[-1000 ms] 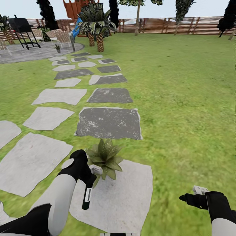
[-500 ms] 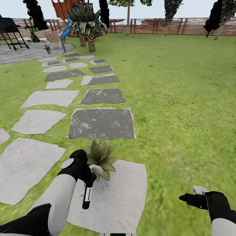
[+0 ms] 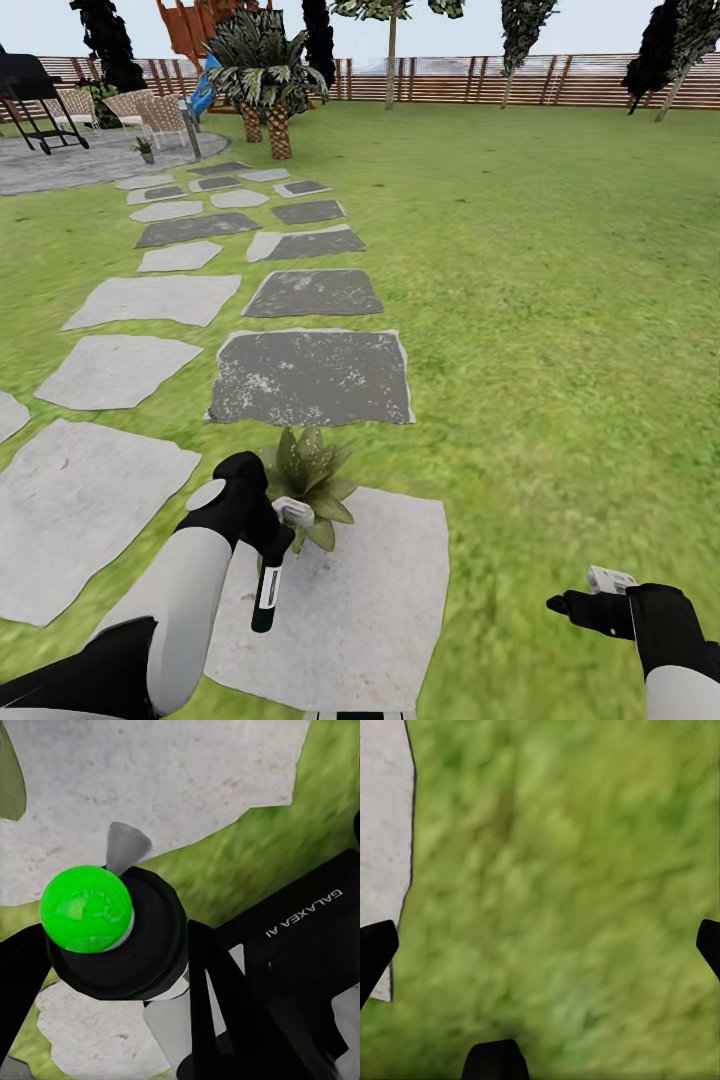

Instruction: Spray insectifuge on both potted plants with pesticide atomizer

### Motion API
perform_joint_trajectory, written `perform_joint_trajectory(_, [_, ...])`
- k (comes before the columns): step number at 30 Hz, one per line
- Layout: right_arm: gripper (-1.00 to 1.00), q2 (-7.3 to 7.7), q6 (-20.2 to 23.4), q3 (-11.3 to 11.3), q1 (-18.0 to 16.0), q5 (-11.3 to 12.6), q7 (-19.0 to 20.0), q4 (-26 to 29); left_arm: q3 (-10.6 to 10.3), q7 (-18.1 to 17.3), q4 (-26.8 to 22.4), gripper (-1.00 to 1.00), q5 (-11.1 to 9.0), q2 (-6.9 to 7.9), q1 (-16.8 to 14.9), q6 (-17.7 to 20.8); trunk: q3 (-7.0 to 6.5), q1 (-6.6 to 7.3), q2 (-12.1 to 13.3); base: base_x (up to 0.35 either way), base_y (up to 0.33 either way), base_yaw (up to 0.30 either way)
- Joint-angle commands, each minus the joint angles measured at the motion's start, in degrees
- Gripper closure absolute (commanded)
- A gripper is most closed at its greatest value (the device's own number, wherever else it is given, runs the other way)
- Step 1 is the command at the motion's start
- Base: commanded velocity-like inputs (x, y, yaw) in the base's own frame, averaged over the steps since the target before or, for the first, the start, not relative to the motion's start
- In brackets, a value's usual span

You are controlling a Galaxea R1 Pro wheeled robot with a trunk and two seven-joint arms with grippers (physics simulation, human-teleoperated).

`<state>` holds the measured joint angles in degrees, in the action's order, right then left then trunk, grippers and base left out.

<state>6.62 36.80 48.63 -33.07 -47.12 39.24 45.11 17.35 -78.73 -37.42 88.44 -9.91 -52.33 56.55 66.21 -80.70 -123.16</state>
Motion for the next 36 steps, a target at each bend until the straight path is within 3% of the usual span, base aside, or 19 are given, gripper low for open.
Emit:
perform_joint_trajectory(1, [-1.00, -0.02, 0.0, 0.2, -0.1, -0.6, 0.6, 0.1, 0.4, -0.5, 0.0, 1.00, 0.6, -0.09, -0.1, 0.6, 0.05, 0.01, 0.0, 0.000, 0.000, 0.000])
perform_joint_trajectory(22, [-1.00, -0.11, 0.0, 0.2, -0.1, -0.6, 0.5, 0.1, 0.6, -0.5, 0.2, 1.00, 0.5, -0.09, -0.1, 0.6, 0.20, 0.01, 0.0, 0.049, -0.052, 0.067])
perform_joint_trajectory(36, [-1.00, -0.03, 0.0, 0.3, -0.1, -0.6, 0.6, 0.1, 0.6, -0.5, 0.2, 1.00, 0.6, -0.09, 0.0, 0.6, 0.20, 0.01, 0.0, 0.000, -0.047, 0.147])
